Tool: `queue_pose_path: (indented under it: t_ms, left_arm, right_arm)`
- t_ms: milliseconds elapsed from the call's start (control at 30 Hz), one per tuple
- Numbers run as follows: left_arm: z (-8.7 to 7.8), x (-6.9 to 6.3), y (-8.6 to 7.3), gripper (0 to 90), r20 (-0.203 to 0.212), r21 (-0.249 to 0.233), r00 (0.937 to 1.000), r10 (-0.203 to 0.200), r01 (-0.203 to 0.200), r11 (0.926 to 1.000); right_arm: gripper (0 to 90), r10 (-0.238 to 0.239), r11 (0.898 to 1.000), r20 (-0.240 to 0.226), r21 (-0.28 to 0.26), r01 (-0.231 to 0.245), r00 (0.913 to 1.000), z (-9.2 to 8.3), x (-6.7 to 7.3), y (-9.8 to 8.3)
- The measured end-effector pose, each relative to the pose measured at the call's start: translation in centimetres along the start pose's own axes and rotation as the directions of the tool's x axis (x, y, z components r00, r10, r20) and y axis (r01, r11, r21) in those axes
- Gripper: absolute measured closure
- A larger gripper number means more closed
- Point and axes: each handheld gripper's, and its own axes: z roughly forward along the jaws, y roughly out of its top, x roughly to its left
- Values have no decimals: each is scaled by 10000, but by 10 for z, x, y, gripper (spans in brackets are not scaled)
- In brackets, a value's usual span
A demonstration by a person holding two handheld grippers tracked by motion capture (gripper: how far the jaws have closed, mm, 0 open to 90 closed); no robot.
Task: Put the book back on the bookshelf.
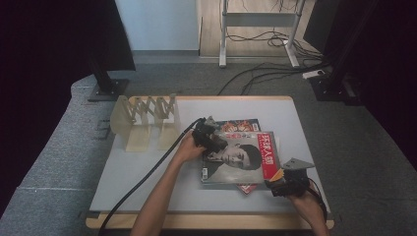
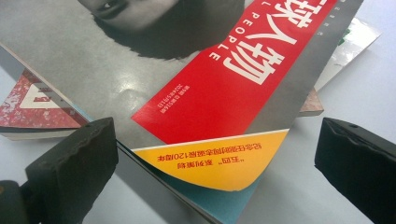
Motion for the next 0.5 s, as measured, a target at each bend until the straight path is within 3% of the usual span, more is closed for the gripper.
queue_pose_path:
  t_ms: [167, 500]
  left_arm:
    - [3, 2, -1, 0, 59, -58, 9997, -253, 253, 9997]
    - [-4, -8, -1, 0, -95, 552, 9998, -180, 185, 9983]
  right_arm:
    - [0, -70, 9999, -51, 103, 71, 10000, 1, -1, 1]
    - [0, 15, 10000, 541, 80, -20, 9985, -2, -12, 1]
